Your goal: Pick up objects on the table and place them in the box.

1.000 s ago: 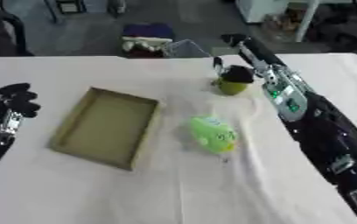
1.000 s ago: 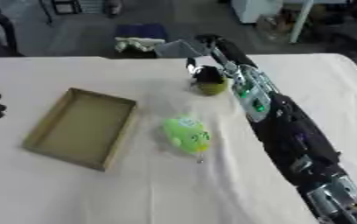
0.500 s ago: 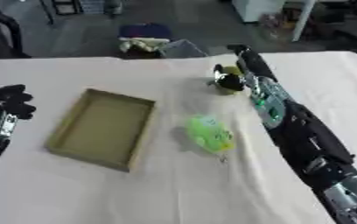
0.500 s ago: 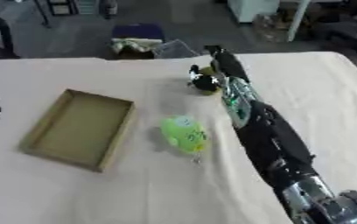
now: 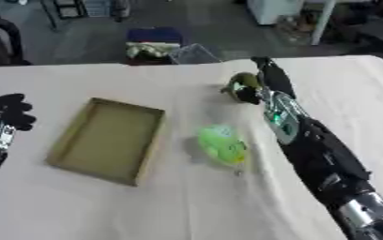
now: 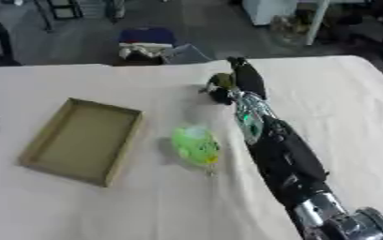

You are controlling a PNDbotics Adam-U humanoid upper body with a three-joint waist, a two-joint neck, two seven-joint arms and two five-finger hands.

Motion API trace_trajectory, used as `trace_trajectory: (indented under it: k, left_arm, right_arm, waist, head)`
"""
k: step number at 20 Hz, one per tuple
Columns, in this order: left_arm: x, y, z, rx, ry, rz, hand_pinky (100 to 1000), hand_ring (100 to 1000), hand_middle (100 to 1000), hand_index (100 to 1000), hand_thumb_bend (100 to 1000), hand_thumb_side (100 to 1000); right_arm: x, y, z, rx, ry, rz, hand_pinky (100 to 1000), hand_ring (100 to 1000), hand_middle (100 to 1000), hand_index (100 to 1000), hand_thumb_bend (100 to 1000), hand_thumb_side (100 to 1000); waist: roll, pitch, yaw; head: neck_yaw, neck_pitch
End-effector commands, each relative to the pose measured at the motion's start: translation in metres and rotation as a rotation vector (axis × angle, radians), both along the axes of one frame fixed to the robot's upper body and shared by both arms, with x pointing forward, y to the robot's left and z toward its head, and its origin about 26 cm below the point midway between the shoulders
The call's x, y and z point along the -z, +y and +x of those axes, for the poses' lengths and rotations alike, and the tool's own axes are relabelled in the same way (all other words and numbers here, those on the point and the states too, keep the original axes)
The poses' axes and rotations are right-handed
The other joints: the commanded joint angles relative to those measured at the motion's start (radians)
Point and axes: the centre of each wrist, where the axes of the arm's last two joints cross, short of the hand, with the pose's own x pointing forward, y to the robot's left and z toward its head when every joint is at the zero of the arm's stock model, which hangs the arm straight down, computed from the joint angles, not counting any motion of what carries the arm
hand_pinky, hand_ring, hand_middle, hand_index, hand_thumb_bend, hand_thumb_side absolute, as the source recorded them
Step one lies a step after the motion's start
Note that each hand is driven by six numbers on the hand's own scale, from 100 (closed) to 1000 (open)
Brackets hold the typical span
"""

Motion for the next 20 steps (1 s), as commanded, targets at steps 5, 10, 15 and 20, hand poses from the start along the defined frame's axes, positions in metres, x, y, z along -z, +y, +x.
trace_trajectory:
  k: [5,10,15,20]
  left_arm:
    - [-0.007,0.0,0.001,0.01,-0.023,0.011,660,636,651,802,333,748]
    - [-0.007,0.0,0.001,0.011,-0.024,0.011,660,636,651,802,333,749]
    - [-0.007,0.0,0.001,0.012,-0.024,0.012,660,636,651,802,332,749]
    - [-0.007,0.0,0.001,0.012,-0.022,0.013,660,635,651,802,331,750]
  right_arm:
    - [-0.008,-0.002,0.004,0.053,-0.007,-0.024,806,913,891,932,100,414]
    - [-0.004,-0.004,0.004,0.069,0.014,-0.03,801,905,877,926,100,389]
    - [-0.001,-0.005,0.003,0.078,0.029,-0.03,800,903,871,918,100,379]
    - [0.002,-0.002,0.003,0.059,0.053,-0.031,801,901,868,900,100,359]
  waist:
    - [0.003,-0.013,0.004]
    - [0.003,-0.012,0.006]
    - [0.002,-0.011,0.006]
    - [0.002,-0.01,0.007]
  head:
    - [-0.001,-0.01]
    - [0.0,-0.009]
    - [-0.001,-0.009]
    - [-0.003,-0.008]
